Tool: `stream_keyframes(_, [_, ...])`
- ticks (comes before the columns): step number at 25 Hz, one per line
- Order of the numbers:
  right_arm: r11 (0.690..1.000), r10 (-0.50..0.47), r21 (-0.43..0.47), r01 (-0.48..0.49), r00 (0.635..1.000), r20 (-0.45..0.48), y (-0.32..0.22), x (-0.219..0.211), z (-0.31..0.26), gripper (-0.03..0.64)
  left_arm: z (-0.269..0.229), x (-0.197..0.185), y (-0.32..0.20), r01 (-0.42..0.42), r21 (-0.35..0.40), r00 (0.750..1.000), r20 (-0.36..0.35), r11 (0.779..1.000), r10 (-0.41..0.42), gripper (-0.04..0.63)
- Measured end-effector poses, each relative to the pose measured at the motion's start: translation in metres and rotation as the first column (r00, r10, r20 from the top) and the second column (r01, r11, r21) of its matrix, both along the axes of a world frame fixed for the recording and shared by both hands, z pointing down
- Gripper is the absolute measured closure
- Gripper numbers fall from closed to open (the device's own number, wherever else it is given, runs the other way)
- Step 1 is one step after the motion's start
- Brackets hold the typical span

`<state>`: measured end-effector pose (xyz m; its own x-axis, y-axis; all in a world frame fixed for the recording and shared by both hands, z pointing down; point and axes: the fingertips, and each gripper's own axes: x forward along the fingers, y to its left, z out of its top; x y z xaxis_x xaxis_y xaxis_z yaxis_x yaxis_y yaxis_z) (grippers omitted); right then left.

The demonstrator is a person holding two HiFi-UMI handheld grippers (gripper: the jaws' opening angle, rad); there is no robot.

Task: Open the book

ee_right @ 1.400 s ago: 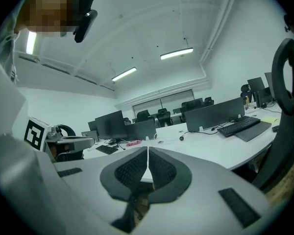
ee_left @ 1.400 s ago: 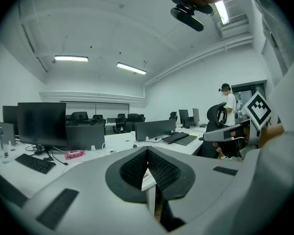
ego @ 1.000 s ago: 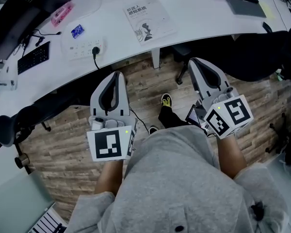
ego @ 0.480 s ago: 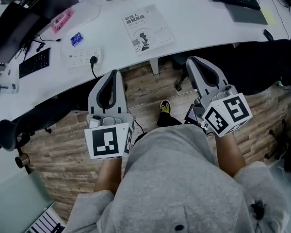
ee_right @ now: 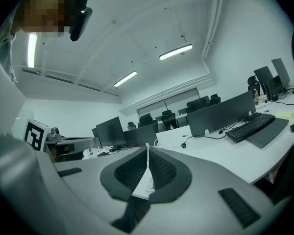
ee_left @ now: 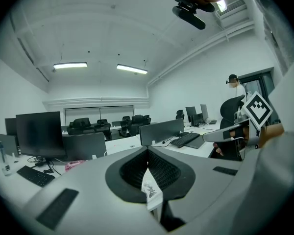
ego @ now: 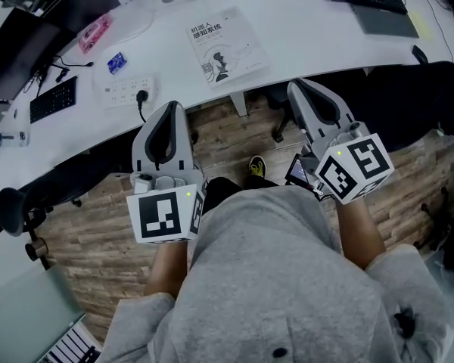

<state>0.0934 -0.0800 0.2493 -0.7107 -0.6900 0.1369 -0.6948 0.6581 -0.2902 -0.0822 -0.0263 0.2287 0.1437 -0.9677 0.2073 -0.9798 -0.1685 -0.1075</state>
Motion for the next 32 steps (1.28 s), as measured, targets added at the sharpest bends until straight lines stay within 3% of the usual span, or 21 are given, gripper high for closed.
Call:
stream_keyframes(19, [1.0, 0.001, -0.013, -0.001, 1.0, 0.003, -0.027, 0.003, 0.003, 0.588, -0.001, 0.012, -0.032, -0.029, 0.006, 0.999, -0.017, 1.0, 0.03, 0.587])
stream_keyframes(32, [0.998, 0.025, -0.061, -0.026, 0.999, -0.029, -0.051, -0.02, 0.022, 0.588, 0.023, -0.014, -0.064, -0.033, -0.035, 0.998, -0.049, 0.999, 0.032, 0.586])
